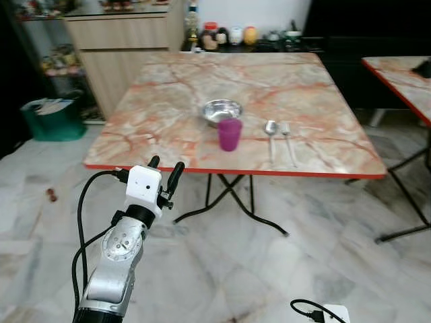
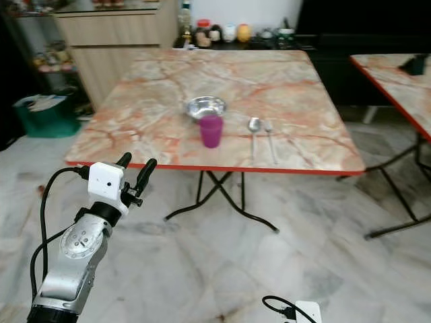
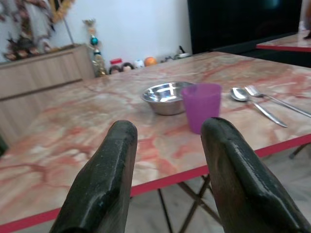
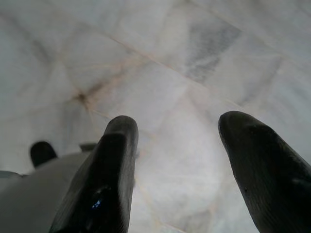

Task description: Setting the table

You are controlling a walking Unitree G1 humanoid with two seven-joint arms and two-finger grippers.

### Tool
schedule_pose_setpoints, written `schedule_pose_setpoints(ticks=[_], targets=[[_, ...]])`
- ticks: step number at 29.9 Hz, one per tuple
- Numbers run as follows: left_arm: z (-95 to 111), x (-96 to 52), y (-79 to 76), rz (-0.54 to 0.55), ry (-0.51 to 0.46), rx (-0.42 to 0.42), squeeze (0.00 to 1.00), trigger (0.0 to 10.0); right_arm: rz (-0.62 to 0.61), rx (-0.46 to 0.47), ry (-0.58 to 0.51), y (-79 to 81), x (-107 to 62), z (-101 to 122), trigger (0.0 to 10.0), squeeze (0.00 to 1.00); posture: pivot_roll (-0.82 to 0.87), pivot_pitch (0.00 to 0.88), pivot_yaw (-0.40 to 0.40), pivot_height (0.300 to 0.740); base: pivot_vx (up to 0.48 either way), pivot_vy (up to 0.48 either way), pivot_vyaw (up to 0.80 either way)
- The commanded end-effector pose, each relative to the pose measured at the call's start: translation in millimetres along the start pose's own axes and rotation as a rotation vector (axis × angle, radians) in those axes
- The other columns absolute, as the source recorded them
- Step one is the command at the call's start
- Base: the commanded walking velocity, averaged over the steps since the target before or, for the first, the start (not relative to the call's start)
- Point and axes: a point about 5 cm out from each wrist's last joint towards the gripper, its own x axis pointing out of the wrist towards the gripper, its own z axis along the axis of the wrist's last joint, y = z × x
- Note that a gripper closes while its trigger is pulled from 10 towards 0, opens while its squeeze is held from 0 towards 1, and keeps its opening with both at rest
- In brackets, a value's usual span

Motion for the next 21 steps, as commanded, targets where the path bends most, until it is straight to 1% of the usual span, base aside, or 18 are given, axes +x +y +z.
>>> schedule_pose_setpoints(ticks=[1,10,19,21], targets=[[-0.1,-0.8,3.7,0.015,0.009,0.009,0.0,10.0,-0.004,0.001,-0.007,0.2,0.9,3.4,10.0,0.0,-0.01,0.0,0.019,0.74,0.0,0.0,0.0],[0.1,-0.8,4.9,0.024,0.006,0.007,0.0,10.0,-0.01,0.016,-0.008,-0.5,0.9,3.4,10.0,0.0,-0.01,0.0,0.015,0.74,0.285,0.0,0.0],[-0.5,-0.7,4.0,0.017,0.005,0.003,0.0,10.0,-0.013,0.012,-0.003,-0.1,0.7,2.4,10.0,0.0,-0.01,0.0,0.022,0.74,0.311,0.0,-0.61],[-0.3,-0.5,4.0,0.016,0.004,0.004,0.0,10.0,-0.016,0.01,-0.003,-0.2,0.6,2.0,10.0,0.0,-0.01,0.0,0.023,0.74,0.322,0.0,0.0]])
